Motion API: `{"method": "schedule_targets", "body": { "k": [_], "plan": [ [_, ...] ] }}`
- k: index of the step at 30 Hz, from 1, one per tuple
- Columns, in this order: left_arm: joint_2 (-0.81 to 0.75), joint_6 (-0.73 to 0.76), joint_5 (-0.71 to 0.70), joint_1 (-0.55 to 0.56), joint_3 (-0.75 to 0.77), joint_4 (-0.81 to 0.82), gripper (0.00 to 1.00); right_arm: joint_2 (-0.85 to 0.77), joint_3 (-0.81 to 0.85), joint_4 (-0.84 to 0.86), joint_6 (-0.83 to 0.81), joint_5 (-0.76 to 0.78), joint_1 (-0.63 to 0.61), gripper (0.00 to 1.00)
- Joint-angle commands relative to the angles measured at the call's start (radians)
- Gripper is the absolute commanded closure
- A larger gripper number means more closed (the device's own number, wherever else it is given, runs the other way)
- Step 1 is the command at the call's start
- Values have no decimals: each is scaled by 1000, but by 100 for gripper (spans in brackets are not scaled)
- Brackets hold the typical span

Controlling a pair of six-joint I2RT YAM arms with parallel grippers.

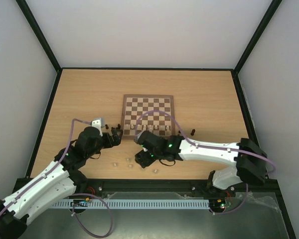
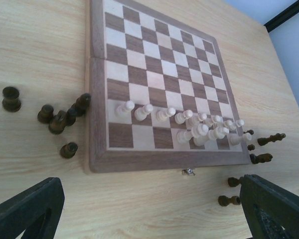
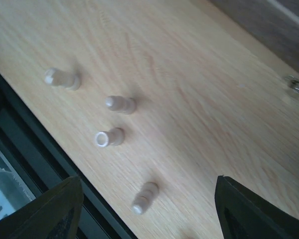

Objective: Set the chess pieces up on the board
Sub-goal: Pick up the chess piece at the center of the board.

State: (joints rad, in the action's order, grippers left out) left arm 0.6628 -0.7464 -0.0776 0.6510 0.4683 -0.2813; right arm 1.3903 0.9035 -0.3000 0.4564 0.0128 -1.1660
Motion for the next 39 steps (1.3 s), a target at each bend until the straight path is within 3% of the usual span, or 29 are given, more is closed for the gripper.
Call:
{"method": "schedule_targets", "body": {
  "k": [1, 13, 39],
  "plan": [
    [-88, -48, 8, 1, -43, -66, 1, 96, 106, -109, 16, 91, -86, 30],
    [-255, -105, 45, 9, -65, -93, 0, 335, 284, -201, 72, 175, -198, 61],
    [-282, -99, 46, 12, -70, -89, 0, 479, 343, -164, 76, 142, -216, 60]
  ]
}}
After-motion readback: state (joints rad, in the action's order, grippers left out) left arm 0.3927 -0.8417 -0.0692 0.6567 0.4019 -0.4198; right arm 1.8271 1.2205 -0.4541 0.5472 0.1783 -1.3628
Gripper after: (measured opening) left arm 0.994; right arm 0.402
